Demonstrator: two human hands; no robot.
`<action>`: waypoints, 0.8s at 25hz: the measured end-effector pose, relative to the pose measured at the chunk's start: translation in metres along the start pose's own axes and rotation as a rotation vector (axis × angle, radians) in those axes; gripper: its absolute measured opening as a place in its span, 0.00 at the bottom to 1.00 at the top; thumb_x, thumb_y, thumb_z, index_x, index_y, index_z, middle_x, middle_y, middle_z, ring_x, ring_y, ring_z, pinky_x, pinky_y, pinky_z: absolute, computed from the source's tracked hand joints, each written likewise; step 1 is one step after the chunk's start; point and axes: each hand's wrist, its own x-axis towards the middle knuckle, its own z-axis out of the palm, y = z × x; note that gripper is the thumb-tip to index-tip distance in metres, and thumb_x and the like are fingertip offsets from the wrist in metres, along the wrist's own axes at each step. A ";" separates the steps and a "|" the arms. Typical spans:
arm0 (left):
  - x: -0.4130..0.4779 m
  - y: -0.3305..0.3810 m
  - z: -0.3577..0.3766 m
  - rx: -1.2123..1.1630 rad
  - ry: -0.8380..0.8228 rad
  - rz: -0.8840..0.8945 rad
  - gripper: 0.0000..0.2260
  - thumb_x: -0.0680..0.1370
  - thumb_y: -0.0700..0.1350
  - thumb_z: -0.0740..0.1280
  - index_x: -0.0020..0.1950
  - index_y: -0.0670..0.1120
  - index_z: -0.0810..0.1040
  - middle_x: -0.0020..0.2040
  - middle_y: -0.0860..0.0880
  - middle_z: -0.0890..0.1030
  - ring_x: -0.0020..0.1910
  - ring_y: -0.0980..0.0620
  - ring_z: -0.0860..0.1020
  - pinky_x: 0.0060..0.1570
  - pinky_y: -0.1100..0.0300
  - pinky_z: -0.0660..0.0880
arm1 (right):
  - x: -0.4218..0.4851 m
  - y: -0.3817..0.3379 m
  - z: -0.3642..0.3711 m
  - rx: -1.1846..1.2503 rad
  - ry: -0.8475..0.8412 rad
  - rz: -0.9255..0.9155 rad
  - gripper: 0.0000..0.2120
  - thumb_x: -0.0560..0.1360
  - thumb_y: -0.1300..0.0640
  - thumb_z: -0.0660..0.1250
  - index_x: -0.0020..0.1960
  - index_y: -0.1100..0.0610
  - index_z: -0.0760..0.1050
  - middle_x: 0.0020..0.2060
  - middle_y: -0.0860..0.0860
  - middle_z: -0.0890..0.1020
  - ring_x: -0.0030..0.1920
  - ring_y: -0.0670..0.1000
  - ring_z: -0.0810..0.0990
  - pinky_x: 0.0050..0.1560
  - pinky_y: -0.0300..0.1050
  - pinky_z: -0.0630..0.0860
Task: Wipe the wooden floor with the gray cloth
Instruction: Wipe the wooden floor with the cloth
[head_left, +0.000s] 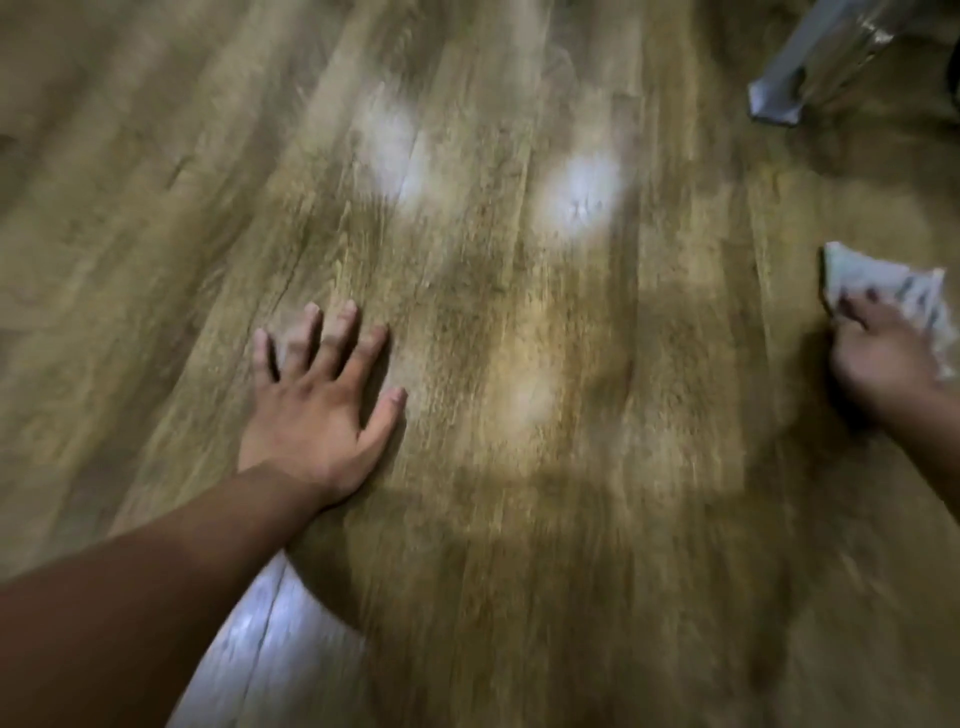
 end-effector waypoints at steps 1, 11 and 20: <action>0.000 0.001 0.000 0.004 0.000 -0.001 0.31 0.80 0.67 0.44 0.80 0.57 0.56 0.82 0.50 0.54 0.81 0.46 0.48 0.76 0.37 0.42 | 0.015 -0.037 0.007 -0.002 -0.005 -0.064 0.19 0.81 0.55 0.51 0.71 0.51 0.67 0.77 0.55 0.61 0.79 0.60 0.49 0.74 0.69 0.49; 0.002 0.002 -0.003 -0.057 -0.015 -0.015 0.31 0.78 0.66 0.47 0.80 0.57 0.55 0.83 0.50 0.52 0.81 0.44 0.44 0.75 0.36 0.37 | 0.026 -0.342 0.064 -0.037 -0.120 -0.427 0.23 0.82 0.49 0.49 0.77 0.45 0.59 0.79 0.50 0.54 0.79 0.60 0.43 0.73 0.70 0.41; 0.003 0.002 -0.012 -0.087 -0.103 0.003 0.32 0.76 0.64 0.48 0.79 0.56 0.57 0.81 0.49 0.56 0.81 0.44 0.44 0.73 0.35 0.35 | -0.143 -0.527 0.105 -0.195 -0.377 -1.019 0.26 0.80 0.48 0.52 0.77 0.38 0.52 0.80 0.46 0.46 0.78 0.59 0.36 0.70 0.71 0.34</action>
